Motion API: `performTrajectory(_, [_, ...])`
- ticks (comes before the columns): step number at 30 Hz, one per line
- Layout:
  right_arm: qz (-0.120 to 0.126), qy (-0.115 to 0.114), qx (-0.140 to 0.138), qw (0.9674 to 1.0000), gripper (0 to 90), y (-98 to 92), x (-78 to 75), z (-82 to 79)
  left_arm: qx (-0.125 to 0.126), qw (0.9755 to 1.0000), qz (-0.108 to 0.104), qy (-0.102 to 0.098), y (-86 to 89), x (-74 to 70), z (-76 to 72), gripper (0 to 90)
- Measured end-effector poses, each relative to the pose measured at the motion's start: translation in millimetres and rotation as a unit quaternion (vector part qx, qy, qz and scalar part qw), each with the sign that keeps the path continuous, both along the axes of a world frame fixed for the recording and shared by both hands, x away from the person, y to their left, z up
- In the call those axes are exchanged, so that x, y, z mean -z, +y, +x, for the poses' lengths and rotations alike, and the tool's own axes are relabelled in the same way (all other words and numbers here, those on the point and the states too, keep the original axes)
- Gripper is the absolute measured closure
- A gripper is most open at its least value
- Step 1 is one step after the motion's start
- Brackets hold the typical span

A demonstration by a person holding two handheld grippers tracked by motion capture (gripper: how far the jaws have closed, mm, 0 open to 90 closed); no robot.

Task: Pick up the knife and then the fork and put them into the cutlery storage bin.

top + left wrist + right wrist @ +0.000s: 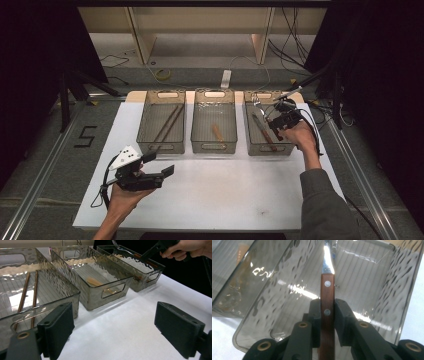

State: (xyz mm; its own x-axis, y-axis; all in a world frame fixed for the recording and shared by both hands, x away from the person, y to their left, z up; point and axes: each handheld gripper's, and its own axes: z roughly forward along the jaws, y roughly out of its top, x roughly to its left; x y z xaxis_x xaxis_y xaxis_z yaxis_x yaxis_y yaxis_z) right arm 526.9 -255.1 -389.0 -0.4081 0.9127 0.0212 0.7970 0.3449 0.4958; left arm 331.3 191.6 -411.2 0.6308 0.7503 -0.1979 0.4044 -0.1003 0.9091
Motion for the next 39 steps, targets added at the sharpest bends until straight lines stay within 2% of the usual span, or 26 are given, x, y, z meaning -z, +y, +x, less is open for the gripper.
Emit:
performTrajectory(7, [-0.006,0.019,-0.006,0.9998,76.4,0.4,10.8,1.5,0.000,1.0000,-0.001,0.000,-0.4,0.0,0.0,15.1])
performTrajectory(8, [-0.006,0.018,0.000,0.9998,75.4,0.4,11.1,1.9,0.000,1.0000,-0.001,0.001,-0.2,0.0,0.0,15.1])
performTrajectory(9, [-0.007,0.016,0.006,0.9998,73.4,0.2,11.2,2.5,0.000,1.0000,-0.001,0.001,-0.2,0.0,0.1,15.1])
performTrajectory(11, [0.007,0.026,-0.001,0.9996,66.3,-0.5,10.7,3.0,0.000,1.0000,-0.003,0.001,0.0,0.0,0.0,15.1])
performTrajectory(19, [0.018,0.012,-0.003,0.9998,55.5,-3.3,2.6,-3.2,0.000,1.0000,-0.001,0.001,-0.2,0.0,0.0,15.1])
performTrajectory(21, [0.020,0.006,-0.005,0.9998,52.7,-2.8,0.0,-6.2,0.000,1.0000,-0.002,0.002,0.0,0.1,0.2,15.1])
performTrajectory(24, [0.033,-0.017,-0.018,0.9991,48.6,-0.9,-5.4,-13.4,0.000,1.0000,-0.001,0.002,-0.1,0.2,0.2,15.1])
performTrajectory(28, [0.042,-0.031,-0.038,0.9979,44.4,4.9,-11.7,-25.1,0.000,1.0000,-0.001,0.002,-0.4,0.3,0.2,15.1])
performTrajectory(34, [0.057,-0.052,-0.071,0.9945,40.9,16.3,-18.5,-46.3,0.001,1.0000,0.001,0.002,-0.9,0.5,0.2,15.1])
performTrajectory(37, [0.054,-0.065,-0.085,0.9928,40.5,21.4,-20.9,-57.0,0.003,1.0000,0.003,0.002,-0.8,0.6,0.3,15.1])
performTrajectory(39, [0.063,-0.072,-0.091,0.9913,39.6,22.9,-22.1,-62.8,0.003,1.0000,0.002,0.003,-1.0,0.6,0.3,15.1])
